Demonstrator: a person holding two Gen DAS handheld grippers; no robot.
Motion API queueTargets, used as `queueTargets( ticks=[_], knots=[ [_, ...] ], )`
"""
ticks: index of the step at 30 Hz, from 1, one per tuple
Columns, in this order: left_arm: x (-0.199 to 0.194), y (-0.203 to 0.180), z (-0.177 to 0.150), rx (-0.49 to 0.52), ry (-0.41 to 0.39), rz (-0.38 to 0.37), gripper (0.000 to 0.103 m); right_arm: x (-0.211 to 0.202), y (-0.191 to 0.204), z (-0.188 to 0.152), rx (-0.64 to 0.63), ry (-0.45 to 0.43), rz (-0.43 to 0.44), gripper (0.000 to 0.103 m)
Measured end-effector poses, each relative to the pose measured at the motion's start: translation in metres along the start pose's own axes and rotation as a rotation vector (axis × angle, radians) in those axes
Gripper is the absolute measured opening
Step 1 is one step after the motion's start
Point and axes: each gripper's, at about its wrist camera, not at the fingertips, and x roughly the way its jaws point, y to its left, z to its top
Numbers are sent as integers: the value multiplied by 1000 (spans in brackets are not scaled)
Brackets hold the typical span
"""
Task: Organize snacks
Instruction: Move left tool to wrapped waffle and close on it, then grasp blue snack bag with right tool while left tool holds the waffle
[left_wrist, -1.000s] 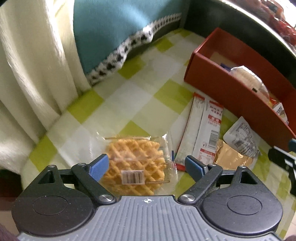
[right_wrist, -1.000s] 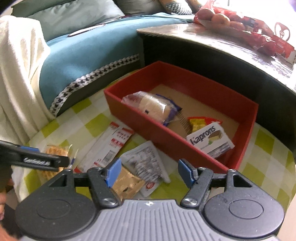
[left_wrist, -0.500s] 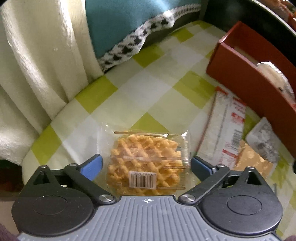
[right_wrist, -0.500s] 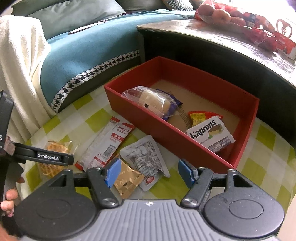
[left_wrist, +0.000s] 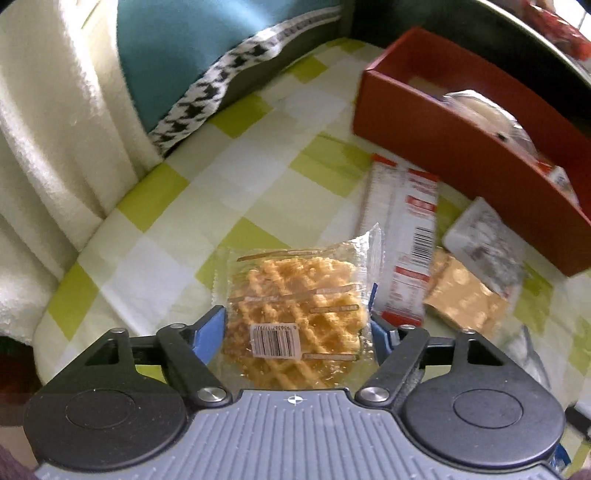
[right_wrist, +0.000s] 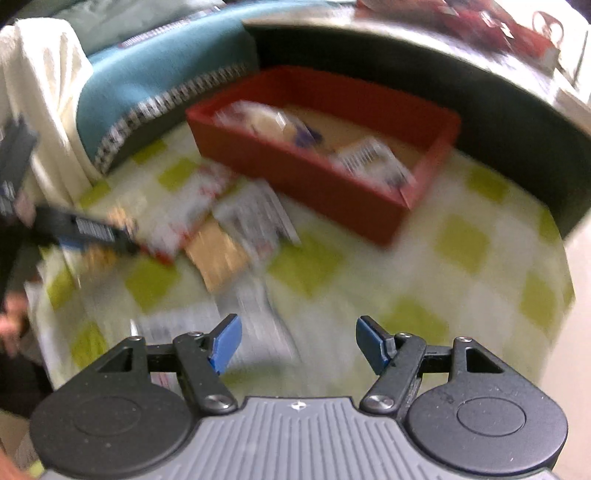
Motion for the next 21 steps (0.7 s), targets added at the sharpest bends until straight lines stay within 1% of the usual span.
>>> queueTargets(
  ticks=[1,4,6,8,11,13,15,16,17,19,21],
  knots=[
    [-4,-2,-2,13,-6,-8,76,-1,-4,-11,6,21,-11,70],
    [-12,-7,-5,44,-21,-31,72,-4,-4,-34,-19,68,-27,70],
    [-16,-8,-7,50,-23,-55,71,-4,1,-41,-56,86,-13,70],
    [-20,-8,-10,57,-22,-69,71,1,8,-43,-109,123,17,70],
    [-18,-6,-11,53,-11,-90,74,10,19,-43,-217,175,45,70],
    [-17,-5,-10,50,-4,-104,82,19,26,-43,-295,211,53,70],
    [-15,-4,-9,45,5,-117,87,28,29,-43,-357,250,58,75],
    [-14,-3,-9,44,10,-122,88,33,30,-43,-370,265,65,81],
    [-12,-3,-9,43,16,-124,89,35,30,-43,-380,273,84,90],
    [-10,-4,-9,47,25,-121,91,38,33,-45,-398,285,102,96],
    [-8,-4,-9,50,32,-122,93,39,40,-51,-443,289,87,102]
  ],
)
